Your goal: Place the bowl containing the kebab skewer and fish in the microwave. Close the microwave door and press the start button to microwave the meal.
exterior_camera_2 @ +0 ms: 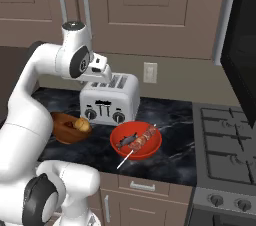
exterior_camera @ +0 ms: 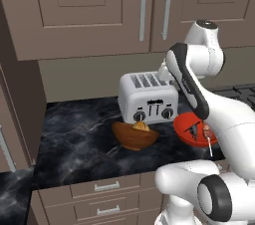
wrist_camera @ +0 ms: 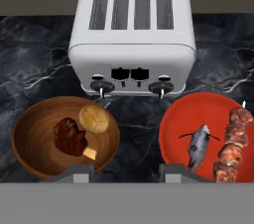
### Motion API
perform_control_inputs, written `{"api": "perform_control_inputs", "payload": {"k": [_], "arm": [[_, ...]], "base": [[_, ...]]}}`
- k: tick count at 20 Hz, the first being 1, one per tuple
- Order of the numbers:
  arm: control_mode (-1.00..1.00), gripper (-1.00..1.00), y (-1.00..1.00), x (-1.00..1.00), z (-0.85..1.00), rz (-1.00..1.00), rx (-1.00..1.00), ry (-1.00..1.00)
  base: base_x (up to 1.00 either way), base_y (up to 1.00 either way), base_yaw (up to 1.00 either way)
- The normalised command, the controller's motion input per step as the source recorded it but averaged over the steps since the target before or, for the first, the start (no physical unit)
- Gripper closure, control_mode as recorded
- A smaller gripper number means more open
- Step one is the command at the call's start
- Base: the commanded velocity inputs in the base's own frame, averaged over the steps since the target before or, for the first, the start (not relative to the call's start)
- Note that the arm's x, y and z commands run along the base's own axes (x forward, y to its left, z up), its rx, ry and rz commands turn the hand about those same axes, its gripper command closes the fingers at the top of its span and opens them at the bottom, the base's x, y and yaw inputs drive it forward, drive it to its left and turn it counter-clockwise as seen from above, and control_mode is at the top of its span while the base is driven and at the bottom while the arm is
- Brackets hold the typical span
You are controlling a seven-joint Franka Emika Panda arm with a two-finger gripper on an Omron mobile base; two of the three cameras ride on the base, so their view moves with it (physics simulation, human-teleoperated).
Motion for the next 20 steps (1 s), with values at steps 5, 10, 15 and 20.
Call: {"api": "perform_control_inputs", "payload": {"k": [5, 10, 15, 20], "arm": [[-1.0, -1.0, -0.19, -0.19, 0.0, -0.03, 0.0, 0.0], [-1.0, -1.0, -0.73, -0.69, -0.13, -0.11, 0.05, 0.0], [-1.0, -1.0, -0.73, -0.9, -0.31, -0.17, 0.06, -0.02], [-1.0, -1.0, -0.7, -0.68, -0.47, -0.22, 0.08, 0.0]], "base": [[0.0, 0.0, 0.0], [0.0, 0.0, 0.0], [0.0, 0.0, 0.0], [0.0, 0.0, 0.0]]}}
